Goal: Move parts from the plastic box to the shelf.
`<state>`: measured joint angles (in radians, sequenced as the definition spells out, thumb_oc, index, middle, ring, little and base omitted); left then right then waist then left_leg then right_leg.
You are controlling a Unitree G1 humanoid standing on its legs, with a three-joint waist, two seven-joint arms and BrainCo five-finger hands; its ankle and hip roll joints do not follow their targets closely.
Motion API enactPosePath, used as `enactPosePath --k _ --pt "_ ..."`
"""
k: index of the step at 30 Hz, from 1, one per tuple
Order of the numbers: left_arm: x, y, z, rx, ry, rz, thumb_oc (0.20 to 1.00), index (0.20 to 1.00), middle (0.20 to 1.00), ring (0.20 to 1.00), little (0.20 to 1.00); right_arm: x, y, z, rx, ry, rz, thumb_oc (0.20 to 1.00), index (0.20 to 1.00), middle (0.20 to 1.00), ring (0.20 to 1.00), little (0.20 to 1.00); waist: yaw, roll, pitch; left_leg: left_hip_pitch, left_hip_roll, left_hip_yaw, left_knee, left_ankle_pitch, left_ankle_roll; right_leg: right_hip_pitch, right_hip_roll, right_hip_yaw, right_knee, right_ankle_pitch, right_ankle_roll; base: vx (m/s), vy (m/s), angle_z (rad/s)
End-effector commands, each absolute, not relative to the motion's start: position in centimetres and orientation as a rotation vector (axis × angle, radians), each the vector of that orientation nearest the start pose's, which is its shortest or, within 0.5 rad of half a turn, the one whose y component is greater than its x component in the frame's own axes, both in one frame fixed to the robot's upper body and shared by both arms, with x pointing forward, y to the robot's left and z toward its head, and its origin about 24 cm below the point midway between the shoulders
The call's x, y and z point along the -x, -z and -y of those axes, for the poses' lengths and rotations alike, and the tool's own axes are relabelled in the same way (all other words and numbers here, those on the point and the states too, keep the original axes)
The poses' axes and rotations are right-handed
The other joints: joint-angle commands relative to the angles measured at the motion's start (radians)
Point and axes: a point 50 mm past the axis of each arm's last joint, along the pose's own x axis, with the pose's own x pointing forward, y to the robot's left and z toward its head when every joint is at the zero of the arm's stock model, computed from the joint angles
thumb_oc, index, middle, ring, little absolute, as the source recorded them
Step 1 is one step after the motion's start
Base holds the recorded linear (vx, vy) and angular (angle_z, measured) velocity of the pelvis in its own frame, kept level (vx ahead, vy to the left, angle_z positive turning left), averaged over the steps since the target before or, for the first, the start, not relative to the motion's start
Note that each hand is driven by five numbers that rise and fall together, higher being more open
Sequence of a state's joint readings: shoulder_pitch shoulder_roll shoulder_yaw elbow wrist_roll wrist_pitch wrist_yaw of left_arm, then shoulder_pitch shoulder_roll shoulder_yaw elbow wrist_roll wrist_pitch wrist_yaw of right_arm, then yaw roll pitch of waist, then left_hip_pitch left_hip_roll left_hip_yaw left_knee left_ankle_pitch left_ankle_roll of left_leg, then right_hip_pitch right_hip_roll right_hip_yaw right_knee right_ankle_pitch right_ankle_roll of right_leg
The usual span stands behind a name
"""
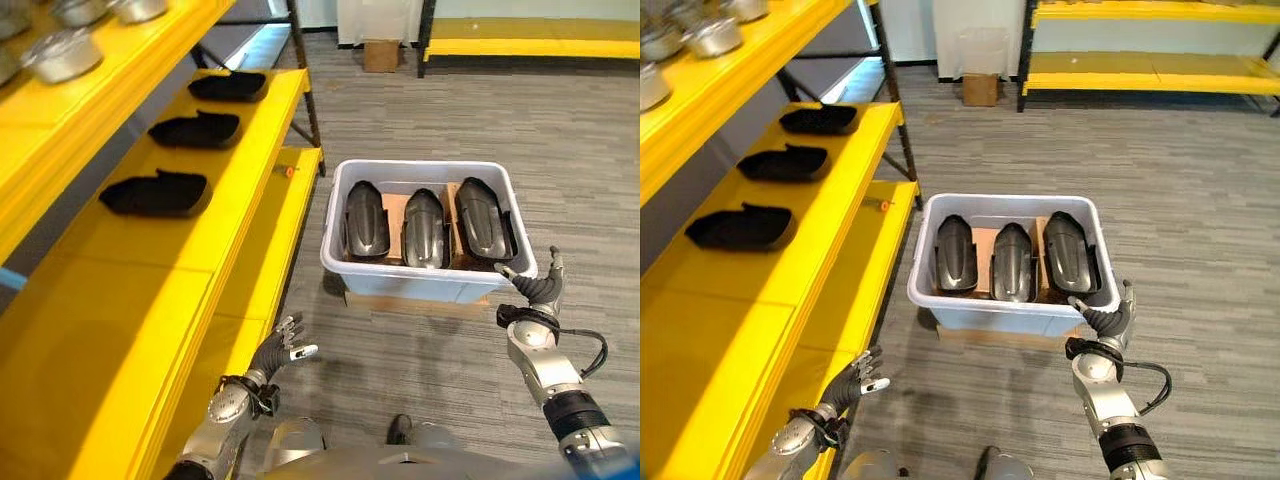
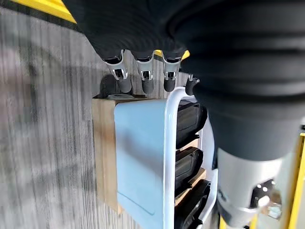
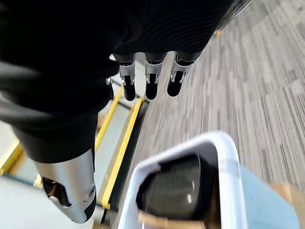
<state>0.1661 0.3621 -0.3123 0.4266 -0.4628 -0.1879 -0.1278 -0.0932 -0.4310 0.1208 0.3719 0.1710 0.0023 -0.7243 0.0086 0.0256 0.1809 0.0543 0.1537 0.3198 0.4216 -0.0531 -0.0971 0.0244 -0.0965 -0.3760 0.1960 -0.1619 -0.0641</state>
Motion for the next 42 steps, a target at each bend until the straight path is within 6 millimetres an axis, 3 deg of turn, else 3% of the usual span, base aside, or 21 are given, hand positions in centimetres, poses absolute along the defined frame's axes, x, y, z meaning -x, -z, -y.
enactPosePath --k 1,2,4,5,6,8,9,11,14,16,19,23,29,36,42 --pt "-19.8 4.3 -19.4 0.119 0.107 -0.278 1.000 1.000 1.000 1.000 1.000 -25.2 -3.2 26.9 0.422 0.677 -0.034 1.000 1.000 1.000 1.000 1.000 0.008 -0.040 -0.026 0.047 0.007 0.053 0.064 -0.042 -0.010 -0.018 -0.015 -0.023 -0.181 0.142 0.084 0.09 -0.118 0.26" --pt "-19.9 4.1 -19.8 0.118 0.083 -0.268 1.000 1.000 1.000 1.000 1.000 -25.1 -3.0 26.9 0.415 0.676 -0.038 1.000 1.000 1.000 1.000 1.000 0.013 -0.039 -0.029 0.033 -0.004 0.046 0.094 -0.033 -0.014 -0.012 -0.008 -0.029 -0.197 0.144 0.080 0.11 -0.122 0.02" --pt "-20.1 3.8 -20.5 0.102 0.054 -0.251 1.000 1.000 1.000 1.000 1.000 -25.0 -2.8 26.8 0.401 0.681 -0.035 1.000 1.000 1.000 1.000 1.000 0.024 -0.033 -0.027 0.014 -0.060 0.019 0.070 -0.070 0.006 -0.017 -0.003 -0.030 -0.203 0.160 0.088 0.10 -0.065 -0.16" --pt "-20.1 3.7 -20.6 0.100 0.053 -0.251 1.000 1.000 1.000 1.000 1.000 -25.0 -2.8 26.8 0.398 0.680 -0.036 1.000 1.000 1.000 1.000 1.000 0.025 -0.033 -0.026 0.014 -0.066 0.017 0.063 -0.075 0.010 -0.018 -0.003 -0.029 -0.202 0.162 0.090 0.09 0.022 0.01" --pt "-20.1 3.5 -21.0 0.083 0.045 -0.249 1.000 1.000 1.000 1.000 1.000 -24.9 -2.7 26.7 0.384 0.681 -0.039 1.000 1.000 1.000 1.000 1.000 0.023 -0.027 -0.024 0.032 -0.105 0.012 -0.036 -0.119 0.036 -0.039 -0.003 -0.024 -0.188 0.177 0.106 0.10 0.052 0.24" --pt "-20.0 3.4 -21.7 0.065 0.029 -0.250 1.000 1.000 1.000 1.000 1.000 -24.9 -2.6 26.3 0.373 0.671 -0.044 1.000 1.000 1.000 1.000 1.000 0.012 -0.021 -0.017 0.068 -0.140 -0.001 -0.222 -0.161 0.069 -0.071 -0.004 -0.004 -0.158 0.195 0.134 0.14 0.085 0.32" --pt "-20.0 3.4 -21.9 0.059 0.022 -0.249 1.000 1.000 1.000 1.000 1.000 -24.9 -2.5 26.1 0.365 0.666 -0.049 1.000 1.000 1.000 1.000 1.000 0.010 -0.016 -0.012 0.072 -0.146 -0.013 -0.280 -0.146 0.074 -0.080 0.000 0.008 -0.146 0.197 0.143 0.07 0.059 0.27" --pt "-19.9 3.1 -22.5 0.056 0.003 -0.236 1.000 1.000 1.000 1.000 1.000 -24.9 -2.4 25.5 0.355 0.647 -0.053 1.000 1.000 1.000 1.000 1.000 0.012 -0.011 0.004 0.065 -0.149 -0.037 -0.397 -0.050 0.070 -0.089 0.009 0.029 -0.131 0.206 0.145 0.06 0.036 0.33" --pt "-19.7 3.1 -22.8 0.080 -0.035 -0.217 1.000 1.000 1.000 1.000 1.000 -25.3 -2.5 25.1 0.370 0.597 -0.042 1.000 1.000 1.000 1.000 1.000 0.051 -0.002 0.033 -0.040 -0.107 -0.083 -0.447 0.101 0.024 0.014 0.025 0.100 -0.178 0.170 0.135 0.11 0.090 -0.16" --pt "-19.5 3.4 -22.9 0.106 -0.069 -0.215 1.000 1.000 1.000 1.000 1.000 -25.6 -2.6 24.8 0.383 0.558 -0.038 1.000 1.000 1.000 1.000 1.000 0.072 -0.003 0.040 -0.098 -0.078 -0.083 -0.428 0.140 0.012 0.065 0.017 0.110 -0.204 0.149 0.126 0.08 0.147 -0.65" --pt "-19.6 3.4 -23.0 0.105 -0.069 -0.212 1.000 1.000 1.000 1.000 1.000 -25.8 -2.8 24.6 0.365 0.521 -0.028 1.000 1.000 1.000 1.000 1.000 0.082 -0.006 0.040 -0.123 -0.038 -0.030 -0.419 0.164 0.007 0.099 0.007 0.072 -0.206 0.127 0.119 0.04 0.116 -0.72" --pt "-19.0 4.3 -23.0 0.085 -0.035 -0.265 1.000 1.000 1.000 1.000 1.000 -25.2 -1.8 24.2 0.320 0.471 -0.088 1.000 1.000 1.000 1.000 1.000 0.079 -0.014 0.030 -0.070 -0.046 0.012 -0.442 0.143 0.017 0.144 0.005 0.034 -0.208 0.110 0.121 0.06 0.095 -0.26" --pt "-17.9 5.6 -23.0 0.070 -0.005 -0.323 1.000 1.000 1.000 1.000 1.000 -24.9 -1.3 24.6 0.317 0.546 -0.119 1.000 1.000 1.000 1.000 1.000 0.087 -0.016 0.002 -0.020 -0.087 -0.004 -0.477 0.112 0.036 0.148 0.001 0.029 -0.225 0.124 0.132 0.04 0.090 0.21" --pt "-18.1 5.4 -23.0 0.078 0.026 -0.317 1.000 1.000 1.000 1.000 1.000 -24.7 -1.4 24.3 0.309 0.521 -0.091 1.000 1.000 1.000 1.000 1.000 0.079 -0.020 -0.020 0.019 -0.108 -0.015 -0.493 0.076 0.066 0.140 0.000 0.041 -0.181 0.101 0.140 0.09 0.093 0.01" --pt "-19.2 4.5 -22.7 0.138 0.029 -0.272 1.000 1.000 1.000 1.000 1.000 -24.9 -4.0 23.6 0.309 0.486 0.080 1.000 1.000 1.000 1.000 1.000 0.069 -0.020 -0.036 0.031 -0.116 -0.026 -0.497 0.057 0.077 0.128 -0.005 0.048 -0.155 0.093 0.150 0.12 0.125 -0.01"
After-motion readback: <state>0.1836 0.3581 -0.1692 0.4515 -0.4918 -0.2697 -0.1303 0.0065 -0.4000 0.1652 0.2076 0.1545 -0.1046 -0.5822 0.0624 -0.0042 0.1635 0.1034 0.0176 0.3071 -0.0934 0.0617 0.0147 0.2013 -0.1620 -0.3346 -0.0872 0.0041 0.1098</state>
